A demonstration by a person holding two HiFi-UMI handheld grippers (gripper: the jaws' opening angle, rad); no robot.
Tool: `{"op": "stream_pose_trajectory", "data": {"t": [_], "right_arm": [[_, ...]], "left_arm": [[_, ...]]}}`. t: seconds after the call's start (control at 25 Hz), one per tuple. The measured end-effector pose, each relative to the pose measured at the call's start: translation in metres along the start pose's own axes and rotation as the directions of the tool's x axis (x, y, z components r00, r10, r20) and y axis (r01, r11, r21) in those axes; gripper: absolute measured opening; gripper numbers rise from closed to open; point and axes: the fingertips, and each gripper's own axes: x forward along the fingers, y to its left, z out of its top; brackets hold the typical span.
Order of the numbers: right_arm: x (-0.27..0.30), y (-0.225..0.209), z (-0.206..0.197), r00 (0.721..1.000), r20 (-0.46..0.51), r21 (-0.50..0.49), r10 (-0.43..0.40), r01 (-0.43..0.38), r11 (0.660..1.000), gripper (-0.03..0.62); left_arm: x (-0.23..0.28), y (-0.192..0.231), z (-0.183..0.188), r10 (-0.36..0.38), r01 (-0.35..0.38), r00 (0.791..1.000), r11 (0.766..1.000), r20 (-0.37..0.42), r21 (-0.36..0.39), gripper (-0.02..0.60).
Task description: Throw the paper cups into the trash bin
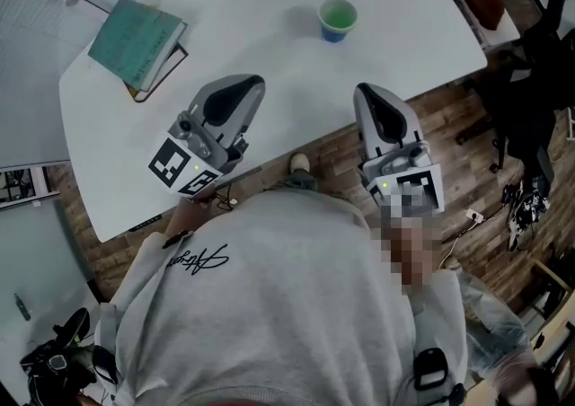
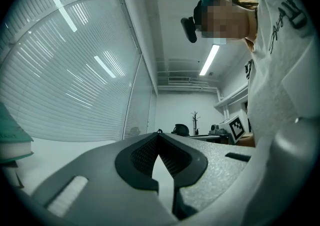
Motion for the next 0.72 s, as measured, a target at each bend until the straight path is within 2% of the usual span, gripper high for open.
{"op": "stream_pose_trajectory", "data": {"t": [0.24,0.48,0.72], "right_arm": [[0.010,-0.027,-0.004,0.999,-0.010,0.006,-0.031,0.031,0.999,0.011],[0.016,-0.048,-0.007,1.000,0.000,0.055,-0.011,0.011,0.998,0.012],[0.029,-0.060,-0.026,0.996,-0.066,0.121,0.065,-0.057,0.991,0.021]], "left_arm": [[0.017,0.014,-0.007,0.001,-0.001,1.000,1.000,-0.011,-0.016,0.005],[0.025,0.018,-0.012,0.073,-0.073,0.997,0.997,-0.027,0.014,0.003],[0.024,0.023,-0.007,0.150,-0.149,0.989,0.988,-0.016,0.031,0.005]]}}
